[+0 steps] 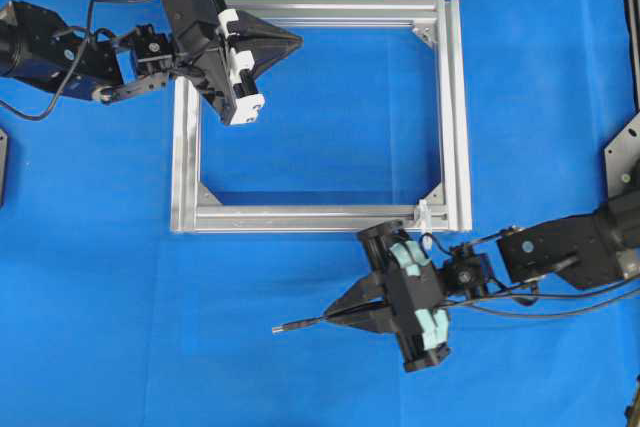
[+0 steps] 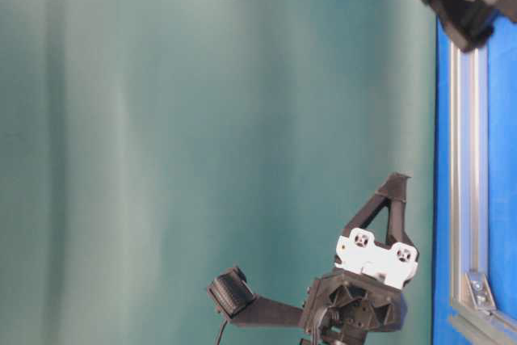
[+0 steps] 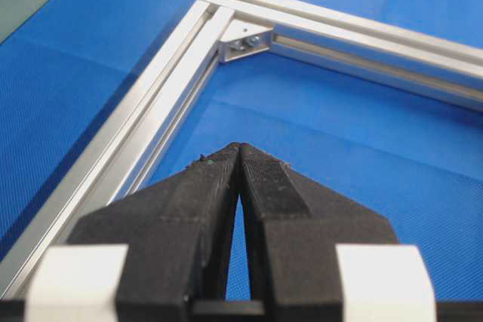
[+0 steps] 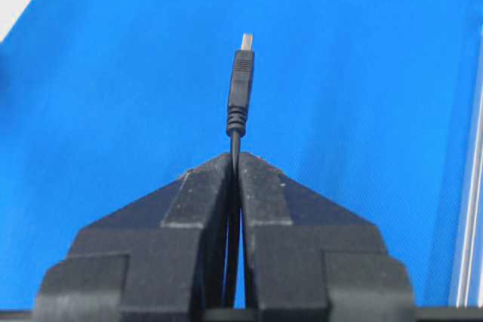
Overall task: Insert the wire through the string loop located on the right side.
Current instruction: 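Lift the cable and move the right gripper rightward toward the frame corner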
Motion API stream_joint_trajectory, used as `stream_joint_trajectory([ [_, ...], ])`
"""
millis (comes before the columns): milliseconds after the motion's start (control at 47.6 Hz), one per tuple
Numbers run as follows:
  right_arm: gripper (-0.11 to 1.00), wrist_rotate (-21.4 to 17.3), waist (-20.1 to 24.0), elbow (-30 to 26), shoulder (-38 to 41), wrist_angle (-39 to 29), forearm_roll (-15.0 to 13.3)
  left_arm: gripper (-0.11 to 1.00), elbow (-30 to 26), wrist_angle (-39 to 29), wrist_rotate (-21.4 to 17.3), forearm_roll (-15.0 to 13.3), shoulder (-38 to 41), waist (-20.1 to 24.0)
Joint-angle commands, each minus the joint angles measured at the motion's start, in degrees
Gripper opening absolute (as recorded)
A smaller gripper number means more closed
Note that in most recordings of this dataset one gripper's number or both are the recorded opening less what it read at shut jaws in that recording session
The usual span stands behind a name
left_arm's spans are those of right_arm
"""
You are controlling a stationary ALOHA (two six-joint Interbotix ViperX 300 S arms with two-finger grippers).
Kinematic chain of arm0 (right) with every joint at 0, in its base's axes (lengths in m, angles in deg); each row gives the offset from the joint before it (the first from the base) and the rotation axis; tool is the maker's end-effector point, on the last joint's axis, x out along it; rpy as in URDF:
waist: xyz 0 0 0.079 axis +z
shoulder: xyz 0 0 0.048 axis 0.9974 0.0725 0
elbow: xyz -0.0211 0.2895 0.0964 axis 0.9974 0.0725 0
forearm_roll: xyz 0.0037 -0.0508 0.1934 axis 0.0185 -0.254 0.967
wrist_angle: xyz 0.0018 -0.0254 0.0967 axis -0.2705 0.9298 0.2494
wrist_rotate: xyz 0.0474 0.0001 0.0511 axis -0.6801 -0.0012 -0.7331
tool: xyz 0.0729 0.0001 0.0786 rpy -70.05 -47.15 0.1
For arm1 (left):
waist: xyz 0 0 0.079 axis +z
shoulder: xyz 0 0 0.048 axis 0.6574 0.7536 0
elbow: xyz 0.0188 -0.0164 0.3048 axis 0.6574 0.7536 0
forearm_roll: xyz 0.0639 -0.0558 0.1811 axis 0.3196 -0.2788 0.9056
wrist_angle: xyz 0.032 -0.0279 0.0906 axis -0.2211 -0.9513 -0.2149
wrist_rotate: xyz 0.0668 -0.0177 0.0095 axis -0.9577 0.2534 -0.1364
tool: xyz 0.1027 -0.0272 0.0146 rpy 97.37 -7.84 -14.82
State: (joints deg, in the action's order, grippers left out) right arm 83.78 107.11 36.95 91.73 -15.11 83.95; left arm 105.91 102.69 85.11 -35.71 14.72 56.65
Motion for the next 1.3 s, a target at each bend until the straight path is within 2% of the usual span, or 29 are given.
stream_joint_trajectory([
  [0,-0.04,-0.1,1.1,1.5,-3.4,0.5,1.0,0.0,-0.4,0.3,0.1,0.2,-1.8,0.0],
  [231,-0.04,-0.1,3.8,10.3,-10.6,1.1,5.7,0.0,-0.5,0.4,0.1,0.2,-1.8,0.0],
  [525,-0.04,-0.1,4.8,22.7,-20.8,2.2,6.2,0.0,-0.7,0.5,0.1,0.2,-1.8,-0.1],
  [714,-0.04,-0.1,4.8,29.6,-29.6,-0.6,6.2,0.0,-0.7,0.4,0.1,0.2,-1.8,-0.1],
  [1008,-0.04,0.0,4.8,35.2,-41.9,-8.3,6.2,0.0,-0.8,0.5,0.1,0.2,-1.7,-0.1],
  [1282,-0.04,0.3,3.4,36.3,-43.0,-7.4,6.2,0.0,-0.9,0.5,0.1,0.2,-1.8,-0.1],
])
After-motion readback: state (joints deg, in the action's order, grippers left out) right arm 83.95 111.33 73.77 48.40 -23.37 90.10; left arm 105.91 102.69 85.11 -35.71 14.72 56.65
